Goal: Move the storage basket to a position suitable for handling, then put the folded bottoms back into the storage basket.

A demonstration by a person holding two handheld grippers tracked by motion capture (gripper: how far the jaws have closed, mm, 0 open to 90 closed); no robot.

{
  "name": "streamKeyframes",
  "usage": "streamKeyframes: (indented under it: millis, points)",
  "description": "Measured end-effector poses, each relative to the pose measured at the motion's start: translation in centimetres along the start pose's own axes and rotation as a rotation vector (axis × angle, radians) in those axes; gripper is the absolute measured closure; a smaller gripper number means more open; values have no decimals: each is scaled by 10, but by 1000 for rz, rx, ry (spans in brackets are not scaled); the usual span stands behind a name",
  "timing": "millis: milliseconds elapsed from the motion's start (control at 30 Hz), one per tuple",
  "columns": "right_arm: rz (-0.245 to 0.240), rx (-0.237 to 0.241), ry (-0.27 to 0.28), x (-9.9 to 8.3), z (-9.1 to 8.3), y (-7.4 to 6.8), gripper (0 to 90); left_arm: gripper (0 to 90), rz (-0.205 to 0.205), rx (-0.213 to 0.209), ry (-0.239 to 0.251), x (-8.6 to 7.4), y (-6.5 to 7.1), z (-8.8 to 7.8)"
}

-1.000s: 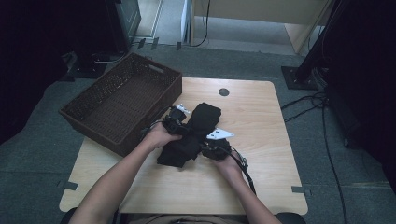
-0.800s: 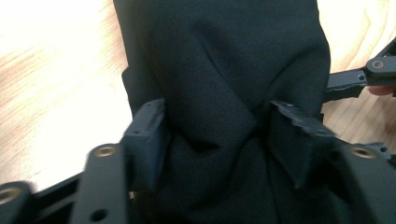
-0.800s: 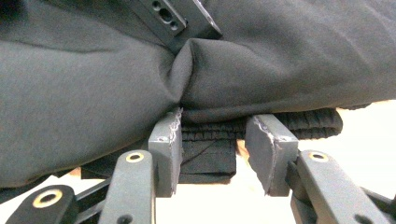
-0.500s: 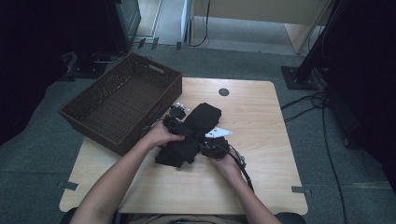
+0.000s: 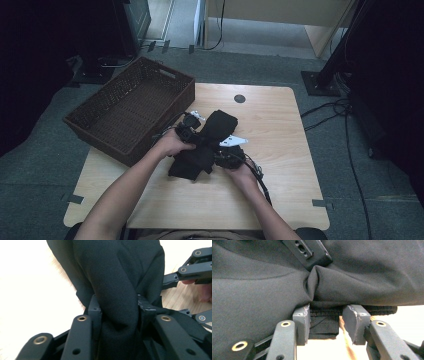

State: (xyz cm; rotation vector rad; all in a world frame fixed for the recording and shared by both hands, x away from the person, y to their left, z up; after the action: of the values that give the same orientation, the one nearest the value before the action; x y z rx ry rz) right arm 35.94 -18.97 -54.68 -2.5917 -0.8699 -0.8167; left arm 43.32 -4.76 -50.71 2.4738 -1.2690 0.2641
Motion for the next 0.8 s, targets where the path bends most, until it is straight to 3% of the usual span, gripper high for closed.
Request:
streamKeyframes:
  millis: [133,267,367,567,667,800]
  points:
    - [-8,-21,-3,-1,-3,3,492,689,-5,0,-4,1,1,-5]
    - [1,-36,22,-3,-12,5,495,705,-13,4,1,3,2,-11]
    - [17,-18,16,-6,-17,6,492,709,6,22,-10,6,2,-21]
    - [50,-29,40,-12,-25,14,494,719,25,54,10,10,3,-41]
    - [61,-33,24,-15,-22,17,494,721,34,69,11,13,4,-51]
    - [56,-34,-3,-18,-18,16,493,721,53,59,14,15,3,-67]
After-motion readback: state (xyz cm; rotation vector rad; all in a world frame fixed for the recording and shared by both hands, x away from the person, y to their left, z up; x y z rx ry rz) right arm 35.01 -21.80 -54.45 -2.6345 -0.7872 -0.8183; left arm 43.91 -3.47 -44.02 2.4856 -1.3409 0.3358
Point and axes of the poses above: each handheld gripper's, and its own axes: z roughly forward along the jaws, x roughly out of its top, y roughly to its right, the point moved 4 cm from there along z, roughly forward along the jaws, and after that the axes turned 14 degrees about -y, right-handed, at the moved point
